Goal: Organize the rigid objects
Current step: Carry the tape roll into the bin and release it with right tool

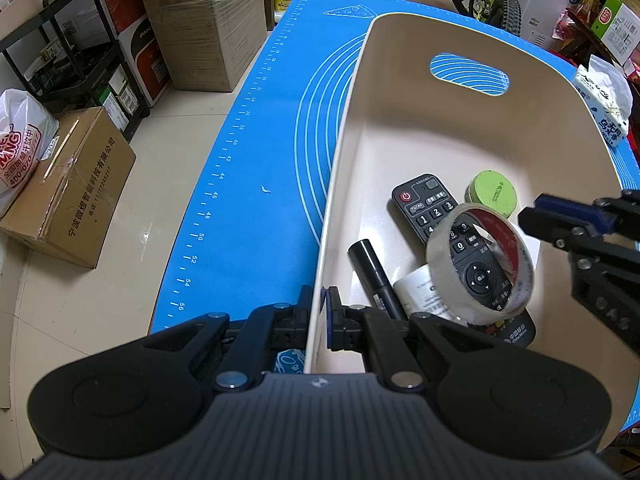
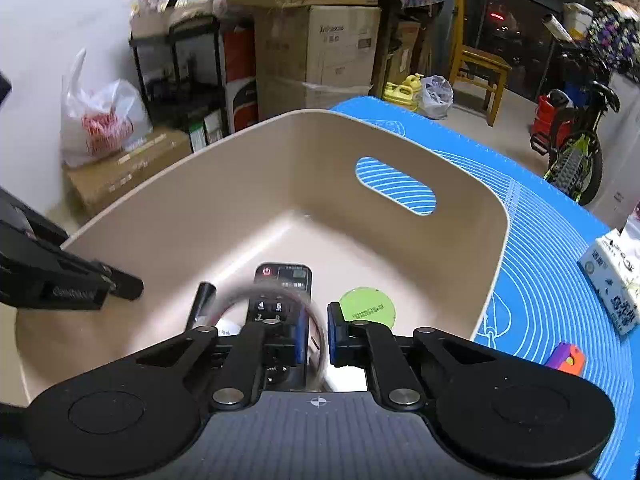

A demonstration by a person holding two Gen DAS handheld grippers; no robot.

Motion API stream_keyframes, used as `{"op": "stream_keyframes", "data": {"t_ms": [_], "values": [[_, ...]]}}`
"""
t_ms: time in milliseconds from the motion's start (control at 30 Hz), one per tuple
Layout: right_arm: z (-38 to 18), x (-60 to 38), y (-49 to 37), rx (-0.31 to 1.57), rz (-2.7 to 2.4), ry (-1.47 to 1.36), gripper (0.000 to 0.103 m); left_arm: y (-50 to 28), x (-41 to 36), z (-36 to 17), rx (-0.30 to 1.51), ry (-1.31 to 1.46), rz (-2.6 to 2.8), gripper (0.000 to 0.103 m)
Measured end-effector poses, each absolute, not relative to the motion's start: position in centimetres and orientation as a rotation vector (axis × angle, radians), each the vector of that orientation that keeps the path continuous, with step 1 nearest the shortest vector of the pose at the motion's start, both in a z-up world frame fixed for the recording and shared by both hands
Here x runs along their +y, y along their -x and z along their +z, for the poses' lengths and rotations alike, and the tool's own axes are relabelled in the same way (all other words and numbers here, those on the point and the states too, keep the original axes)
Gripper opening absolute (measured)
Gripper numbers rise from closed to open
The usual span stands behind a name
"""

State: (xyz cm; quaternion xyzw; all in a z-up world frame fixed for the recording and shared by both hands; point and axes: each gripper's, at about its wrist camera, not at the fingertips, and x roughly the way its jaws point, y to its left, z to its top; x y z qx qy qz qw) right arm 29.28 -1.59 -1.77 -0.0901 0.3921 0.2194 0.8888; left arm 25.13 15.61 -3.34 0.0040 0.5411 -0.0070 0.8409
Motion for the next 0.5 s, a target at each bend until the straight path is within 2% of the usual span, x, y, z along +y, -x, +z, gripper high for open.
{"op": "stream_keyframes", "data": {"t_ms": [100,300,500], "values": [[-0.5,-3.1,-28.7,0.743,0.444,0.144,0.051,-25.1,15.6,-3.3,1.143,-0.007,-0.015,0.008],[2.4,-8.1,-28.7,0.616,0.315,0.063,0.061,-25.1,15.6,-3.3,1.144,-0.008,-0.014,0.008],[2.3,-13.8,-29.9,0.597,0.133,-0.033,0.072,-25.1,15.6,-3.4,1.144,-0.011,-0.013,0.008]]}}
